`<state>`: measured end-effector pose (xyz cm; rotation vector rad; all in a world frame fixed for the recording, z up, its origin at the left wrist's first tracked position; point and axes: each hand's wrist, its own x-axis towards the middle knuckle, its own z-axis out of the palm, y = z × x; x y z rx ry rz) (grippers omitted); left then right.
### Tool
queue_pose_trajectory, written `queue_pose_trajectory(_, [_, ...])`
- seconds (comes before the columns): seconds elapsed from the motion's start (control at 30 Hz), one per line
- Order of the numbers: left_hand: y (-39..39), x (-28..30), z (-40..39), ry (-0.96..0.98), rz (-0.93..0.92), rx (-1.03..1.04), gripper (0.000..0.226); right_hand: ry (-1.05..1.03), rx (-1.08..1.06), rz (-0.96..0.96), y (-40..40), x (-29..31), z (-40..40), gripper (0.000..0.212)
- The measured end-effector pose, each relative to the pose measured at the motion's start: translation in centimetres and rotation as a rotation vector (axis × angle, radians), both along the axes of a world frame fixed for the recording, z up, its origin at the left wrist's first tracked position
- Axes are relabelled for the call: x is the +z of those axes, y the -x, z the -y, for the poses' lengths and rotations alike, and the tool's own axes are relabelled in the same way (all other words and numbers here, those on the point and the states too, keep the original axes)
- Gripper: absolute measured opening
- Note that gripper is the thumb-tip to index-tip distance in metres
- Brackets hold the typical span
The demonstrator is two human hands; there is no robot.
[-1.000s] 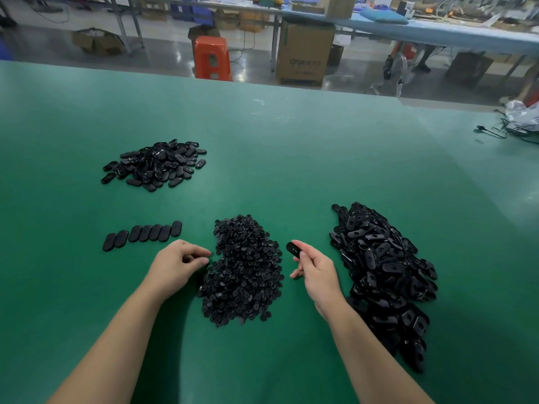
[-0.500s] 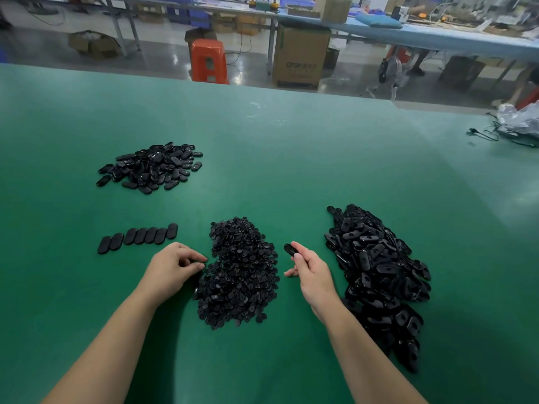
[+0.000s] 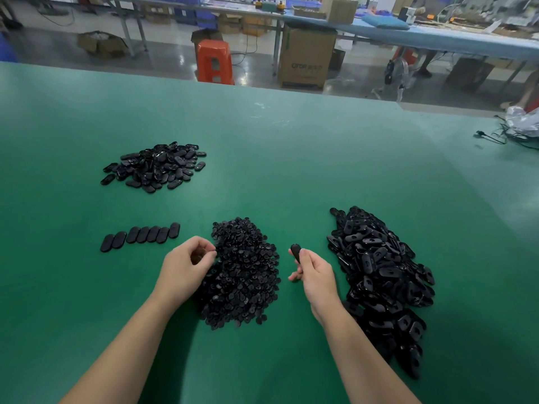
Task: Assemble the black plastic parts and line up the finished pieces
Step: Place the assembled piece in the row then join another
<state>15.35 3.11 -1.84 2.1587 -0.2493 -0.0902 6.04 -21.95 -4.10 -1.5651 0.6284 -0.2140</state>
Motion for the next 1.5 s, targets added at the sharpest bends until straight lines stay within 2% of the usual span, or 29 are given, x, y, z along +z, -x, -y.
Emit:
queue_pose_trajectory(0.1, [0.9,1.2,2.0,0.171,-0.07,0.001,0.017,0.004,0.005,0.008,0.0,-0.1,0.2,0.022])
queue_pose_trajectory(0.3, [3.7,3.2,6.4,0.53,-0.24,-0.06,0.009,-0.189,-0.027,0.117,0.2,0.1,0.0,0.009])
queue_pose_trajectory(0.37, [4.3,3.3,7.5,0.643,-0.285,-0.046,0.007,-0.217,-0.024,0.154,0.3,0.2,-0.1,0.018])
queue_pose_trajectory(0.47, [4.9,3.4,8.6,0.772,-0.364,-0.028,0.008,-0.209,0.008,0.187,0.4,0.3,-0.3,0.042])
queue_pose_trajectory(0.5, [5.0,3.4,8.9,0.789,-0.378,-0.029,0.009,-0.21,0.008,0.187,0.4,0.2,-0.3,0.042])
queue_pose_trajectory(0.67, [5.2,3.0,9.7,0.753,-0.377,-0.037,0.018,-0.182,-0.021,0.16,0.2,-0.1,-0.4,0.018])
queue_pose_trajectory(0.77, [5.1,2.8,10.1,0.721,-0.406,0.001,0.016,-0.15,-0.029,0.162,0.3,-0.4,-0.4,0.012])
queue_pose_trajectory(1.0, [5.0,2.5,10.7,0.731,-0.459,0.059,0.013,0.074,0.007,0.118,0.4,-0.7,-0.6,0.013])
queue_pose_trajectory(1.33, [4.6,2.5,10.7,0.841,-0.614,0.087,0.019,0.117,0.02,0.115,0.5,-0.7,-0.7,0.017])
queue_pose_trajectory(1.5, [4.5,2.7,10.4,0.804,-0.615,0.046,0.023,0.055,0.028,0.133,0.6,-0.5,-0.7,0.016])
